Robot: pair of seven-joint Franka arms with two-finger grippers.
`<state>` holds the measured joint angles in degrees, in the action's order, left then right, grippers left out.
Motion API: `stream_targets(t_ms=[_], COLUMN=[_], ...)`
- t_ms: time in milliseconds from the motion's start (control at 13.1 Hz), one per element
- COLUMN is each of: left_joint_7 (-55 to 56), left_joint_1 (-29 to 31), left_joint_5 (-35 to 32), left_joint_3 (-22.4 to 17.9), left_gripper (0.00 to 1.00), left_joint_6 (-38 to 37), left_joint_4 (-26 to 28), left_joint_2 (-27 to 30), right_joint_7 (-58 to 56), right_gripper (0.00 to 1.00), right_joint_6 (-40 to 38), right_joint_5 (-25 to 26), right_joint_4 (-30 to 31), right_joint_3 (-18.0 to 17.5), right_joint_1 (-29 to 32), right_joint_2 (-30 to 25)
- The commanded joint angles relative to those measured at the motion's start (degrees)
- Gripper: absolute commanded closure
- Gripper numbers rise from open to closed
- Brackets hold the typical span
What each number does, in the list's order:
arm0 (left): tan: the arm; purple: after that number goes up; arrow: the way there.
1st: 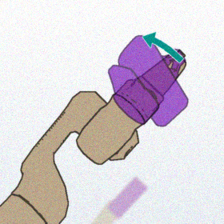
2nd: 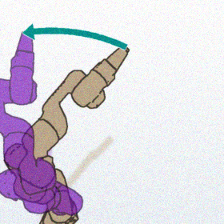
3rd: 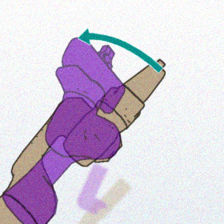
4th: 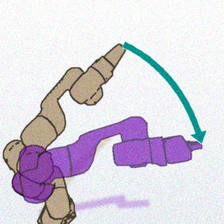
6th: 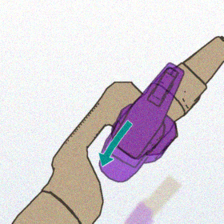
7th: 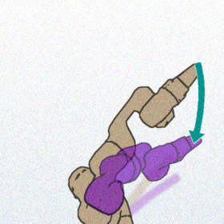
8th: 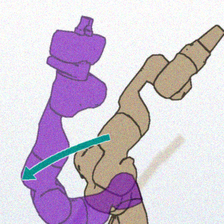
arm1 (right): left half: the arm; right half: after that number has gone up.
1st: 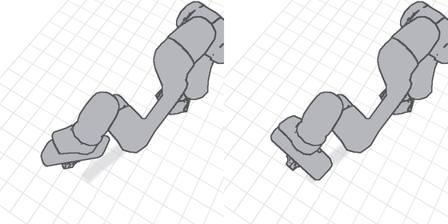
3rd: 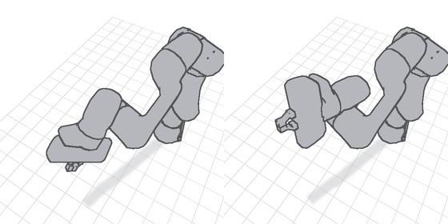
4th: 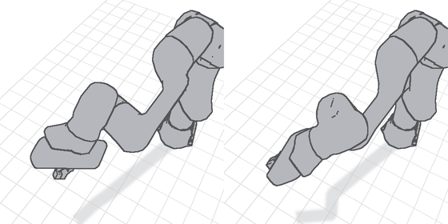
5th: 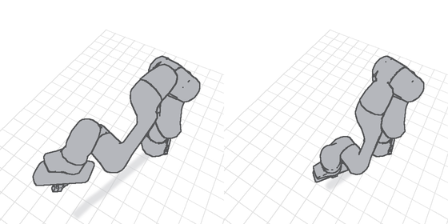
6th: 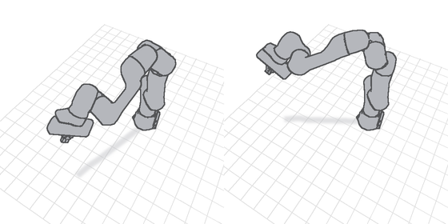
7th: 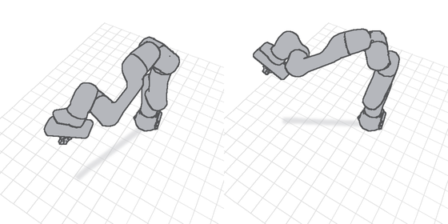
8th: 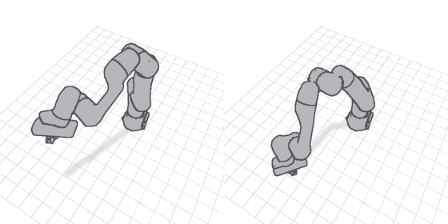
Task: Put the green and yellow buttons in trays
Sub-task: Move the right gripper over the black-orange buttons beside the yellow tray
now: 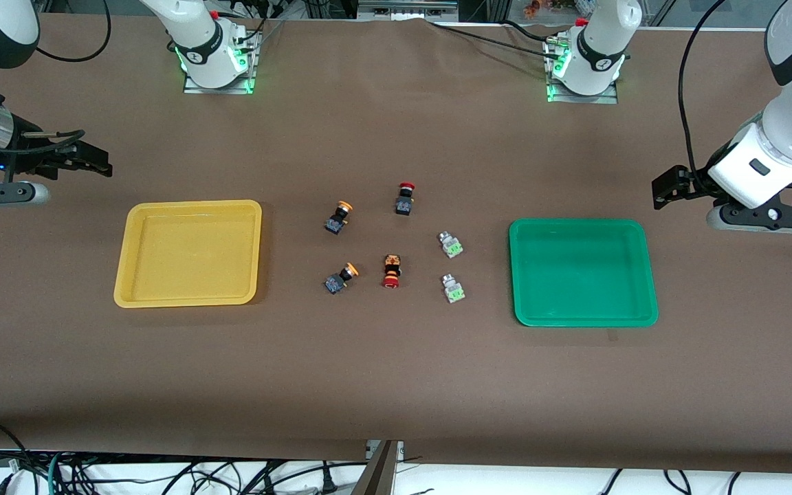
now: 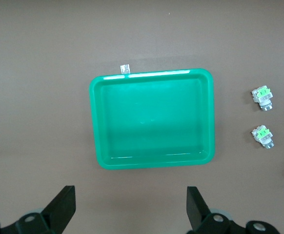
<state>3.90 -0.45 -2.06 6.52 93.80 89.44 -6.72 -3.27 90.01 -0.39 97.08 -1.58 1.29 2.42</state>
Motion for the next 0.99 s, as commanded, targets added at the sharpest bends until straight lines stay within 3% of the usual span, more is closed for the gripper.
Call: stream_targets(t_ms=[0,305,458,686,915], left_joint_7=[-1.4,-1.2,-0.6,-0.9,-0.6], left_joint_1=[0.5,0.4,0.4,0.4,0.4], left_joint_5=[1.4,1.4,1.4,1.3,1.3], left_joint_3=[0.6,0.6,0.6,0.6,0.6], left_gripper=[0.0,0.0,0.0,0.0,0.0], left_joint_6=[-1.4,-1.4,-1.4,-1.4,-1.4], left_joint_4=[-1.5,-1.5,-1.5,-1.5,-1.5], left_joint_2=[-0.1,-0.1,-0.1,-0.1,-0.2], right_joint_7=[-0.9,-0.2,9.5,28.2,56.5], right_gripper=[0.0,0.0,0.0,0.0,0.0], right_joint_6=[1.0,1.3,3.7,13.8,25.9], right_joint_5=[0.7,0.4,-0.7,-6.4,-6.1], right_joint_4=[3.1,2.9,2.7,-0.5,-9.9], right_joint_3=[-1.2,-1.5,-1.9,-1.8,-1.7], right_joint_1=[1.3,1.1,-4.3,-15.3,-24.0], right_joint_2=[-3.1,-2.2,2.9,14.8,31.2])
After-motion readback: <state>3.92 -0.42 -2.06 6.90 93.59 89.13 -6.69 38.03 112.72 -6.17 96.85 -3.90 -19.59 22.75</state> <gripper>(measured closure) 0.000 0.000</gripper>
